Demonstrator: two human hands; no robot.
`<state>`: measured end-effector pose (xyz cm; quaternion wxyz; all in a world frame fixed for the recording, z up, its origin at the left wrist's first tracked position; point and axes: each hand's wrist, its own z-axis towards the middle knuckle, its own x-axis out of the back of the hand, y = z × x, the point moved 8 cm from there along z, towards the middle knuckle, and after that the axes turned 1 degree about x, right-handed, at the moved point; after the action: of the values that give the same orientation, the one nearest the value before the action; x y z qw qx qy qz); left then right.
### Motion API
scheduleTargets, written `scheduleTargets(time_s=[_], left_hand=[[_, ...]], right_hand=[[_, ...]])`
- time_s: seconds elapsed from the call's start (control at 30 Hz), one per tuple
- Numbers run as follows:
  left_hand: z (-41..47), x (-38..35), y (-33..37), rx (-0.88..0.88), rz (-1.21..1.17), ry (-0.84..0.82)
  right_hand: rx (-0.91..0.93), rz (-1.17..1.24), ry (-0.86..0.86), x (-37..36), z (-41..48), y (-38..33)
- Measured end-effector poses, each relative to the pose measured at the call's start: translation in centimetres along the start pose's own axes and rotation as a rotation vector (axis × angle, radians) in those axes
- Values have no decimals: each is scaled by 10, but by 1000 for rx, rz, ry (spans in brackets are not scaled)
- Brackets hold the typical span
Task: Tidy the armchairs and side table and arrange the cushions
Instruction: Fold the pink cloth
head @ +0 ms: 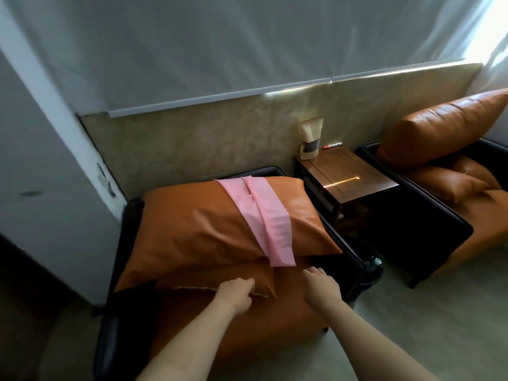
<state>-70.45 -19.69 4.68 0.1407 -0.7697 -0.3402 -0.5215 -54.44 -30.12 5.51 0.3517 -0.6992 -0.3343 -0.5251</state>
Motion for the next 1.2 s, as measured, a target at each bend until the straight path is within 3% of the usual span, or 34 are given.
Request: scheduleTargets(time_s=[0.3, 0.5, 0.9, 1.07, 1.2], left_hand=[[-23, 25, -130, 2, -77, 34], [-30, 35, -177, -2, -97, 74], [18, 59, -116, -177, -113, 102], [63, 101, -89, -254, -115, 212], [119, 136, -90, -204, -117, 272]], right_hand=[[21, 91, -89, -27, 23, -145], [-17, 89, -78, -28, 24, -170], [-160, 189, 98, 10, 46, -139], [-130, 199, 111, 34, 97, -127], [-89, 185, 144, 60, 160, -115]])
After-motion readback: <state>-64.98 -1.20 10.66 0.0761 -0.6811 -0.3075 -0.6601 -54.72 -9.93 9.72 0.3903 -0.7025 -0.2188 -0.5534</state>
